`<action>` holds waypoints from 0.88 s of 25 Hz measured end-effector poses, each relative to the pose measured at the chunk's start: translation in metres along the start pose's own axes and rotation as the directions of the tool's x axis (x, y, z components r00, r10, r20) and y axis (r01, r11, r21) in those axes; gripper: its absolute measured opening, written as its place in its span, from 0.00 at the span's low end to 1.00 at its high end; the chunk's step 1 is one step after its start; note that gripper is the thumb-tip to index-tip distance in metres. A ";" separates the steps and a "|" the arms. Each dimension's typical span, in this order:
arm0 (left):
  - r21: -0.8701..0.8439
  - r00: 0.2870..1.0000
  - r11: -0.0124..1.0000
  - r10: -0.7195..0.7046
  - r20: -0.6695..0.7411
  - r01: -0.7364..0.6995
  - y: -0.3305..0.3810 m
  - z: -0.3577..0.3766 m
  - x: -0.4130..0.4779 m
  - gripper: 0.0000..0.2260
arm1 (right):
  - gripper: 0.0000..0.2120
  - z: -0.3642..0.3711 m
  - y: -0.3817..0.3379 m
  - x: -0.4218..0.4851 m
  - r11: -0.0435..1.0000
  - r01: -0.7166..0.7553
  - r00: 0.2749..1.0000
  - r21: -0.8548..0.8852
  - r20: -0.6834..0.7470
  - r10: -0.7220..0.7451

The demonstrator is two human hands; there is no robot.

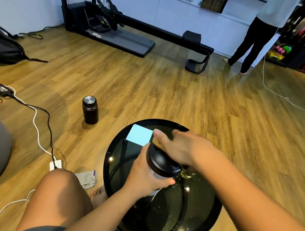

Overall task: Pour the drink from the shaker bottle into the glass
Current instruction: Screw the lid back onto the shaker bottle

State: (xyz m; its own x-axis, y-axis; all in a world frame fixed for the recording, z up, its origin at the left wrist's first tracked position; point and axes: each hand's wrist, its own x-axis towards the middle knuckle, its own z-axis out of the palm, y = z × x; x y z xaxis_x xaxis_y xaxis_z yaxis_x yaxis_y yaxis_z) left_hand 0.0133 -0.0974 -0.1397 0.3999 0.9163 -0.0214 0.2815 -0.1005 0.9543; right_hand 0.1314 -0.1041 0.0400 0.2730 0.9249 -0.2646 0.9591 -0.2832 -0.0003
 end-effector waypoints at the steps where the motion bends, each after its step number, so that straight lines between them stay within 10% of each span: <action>1: 0.000 1.000 1.000 -0.002 -0.006 0.002 0.000 0.000 0.000 0.47 | 0.45 -0.006 0.009 0.000 0.998 0.052 0.997 0.029 0.051 -0.054; 4: 0.001 0.998 0.998 -0.056 0.035 0.056 0.004 0.000 -0.002 0.51 | 0.43 0.005 0.010 -0.011 0.963 0.251 0.965 0.094 0.054 -0.257; 8: -0.002 0.999 1.000 -0.029 0.028 0.030 0.004 -0.002 -0.002 0.48 | 0.43 0.033 -0.009 -0.010 0.999 -0.027 0.978 0.038 -0.204 0.034; 14: -0.025 0.995 0.997 -0.073 0.072 0.075 0.009 -0.002 -0.003 0.54 | 0.41 0.005 0.012 -0.007 0.954 0.291 0.949 0.068 0.107 -0.297; 19: 0.006 0.998 0.999 -0.051 0.041 0.050 0.010 -0.003 -0.003 0.51 | 0.41 0.026 -0.011 -0.009 0.998 -0.005 0.982 -0.067 -0.187 -0.007; 22: 0.003 0.998 0.999 -0.045 0.033 0.045 0.009 -0.004 -0.003 0.50 | 0.45 0.005 0.006 0.002 0.996 0.083 0.996 -0.030 0.045 -0.081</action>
State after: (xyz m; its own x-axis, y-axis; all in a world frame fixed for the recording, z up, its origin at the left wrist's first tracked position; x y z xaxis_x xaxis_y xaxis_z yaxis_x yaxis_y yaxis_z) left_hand 0.0117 -0.0993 -0.1302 0.4150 0.9068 -0.0744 0.3022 -0.0602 0.9513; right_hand 0.1375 -0.1050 0.0343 0.1906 0.9324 -0.3069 0.9801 -0.1981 0.0068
